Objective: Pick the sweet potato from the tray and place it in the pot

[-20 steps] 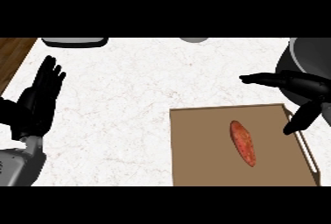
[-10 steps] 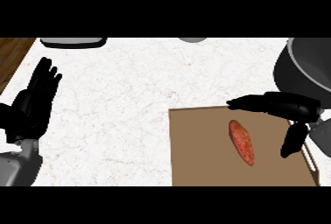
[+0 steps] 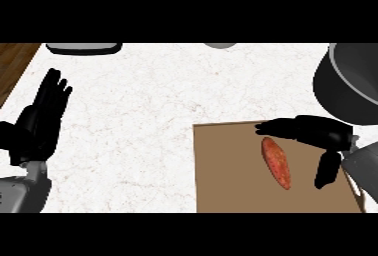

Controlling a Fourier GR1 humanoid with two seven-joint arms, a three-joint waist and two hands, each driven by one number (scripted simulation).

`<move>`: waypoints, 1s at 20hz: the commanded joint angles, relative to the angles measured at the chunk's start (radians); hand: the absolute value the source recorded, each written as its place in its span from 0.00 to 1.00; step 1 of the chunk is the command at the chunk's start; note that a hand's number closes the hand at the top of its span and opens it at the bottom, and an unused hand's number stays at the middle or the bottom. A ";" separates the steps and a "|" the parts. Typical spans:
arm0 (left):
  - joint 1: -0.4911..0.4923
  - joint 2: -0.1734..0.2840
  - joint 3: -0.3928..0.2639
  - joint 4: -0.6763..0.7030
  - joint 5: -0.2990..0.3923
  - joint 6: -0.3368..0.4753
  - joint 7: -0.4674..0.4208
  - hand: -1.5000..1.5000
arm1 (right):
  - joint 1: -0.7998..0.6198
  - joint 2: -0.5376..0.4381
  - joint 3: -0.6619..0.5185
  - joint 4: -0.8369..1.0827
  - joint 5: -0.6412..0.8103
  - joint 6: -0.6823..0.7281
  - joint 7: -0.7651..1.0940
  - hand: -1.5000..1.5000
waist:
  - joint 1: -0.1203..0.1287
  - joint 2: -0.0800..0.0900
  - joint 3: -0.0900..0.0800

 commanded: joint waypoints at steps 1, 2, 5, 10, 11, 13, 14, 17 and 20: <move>-0.012 -0.014 0.043 0.078 -0.015 -0.048 -0.057 0.50 | 0.021 0.058 -0.027 0.035 0.091 -0.001 -0.005 0.00 | -0.001 0.001 0.000; -0.053 -0.034 -0.005 -0.017 -0.055 0.027 0.077 0.50 | 0.006 0.043 -0.051 0.017 0.087 0.039 -0.007 0.00 | -0.001 0.000 0.000; -0.082 -0.016 0.056 0.065 -0.026 -0.045 0.041 0.50 | 0.000 0.088 -0.063 0.119 0.140 0.010 -0.080 0.00 | 0.000 0.002 0.000; 0.012 -0.083 0.014 0.004 -0.097 -0.024 -0.006 0.50 | 0.028 0.192 -0.059 0.062 0.211 -0.011 -0.002 0.00 | 0.002 0.001 0.000; -0.036 -0.055 0.070 0.002 -0.068 -0.044 0.046 0.50 | 0.061 0.182 -0.091 0.009 0.213 0.023 0.020 0.00 | -0.002 0.000 0.000; 0.034 -0.062 0.056 -0.054 -0.083 -0.053 0.028 0.50 | 0.047 0.166 -0.094 0.147 0.273 -0.040 -0.072 0.00 | 0.005 0.001 0.000; -0.035 -0.053 0.082 -0.005 -0.059 -0.082 0.068 0.50 | 0.043 0.194 -0.111 0.044 0.258 0.036 0.011 0.00 | -0.001 0.000 0.000; -0.009 -0.043 0.119 -0.025 -0.050 -0.109 0.061 0.50 | 0.057 0.212 -0.125 0.133 0.320 -0.027 -0.037 0.00 | 0.001 0.000 0.000; -0.042 -0.089 0.083 -0.016 -0.100 -0.069 0.091 0.50 | 0.026 0.239 -0.134 0.193 0.345 -0.017 -0.104 0.00 | 0.002 0.001 0.000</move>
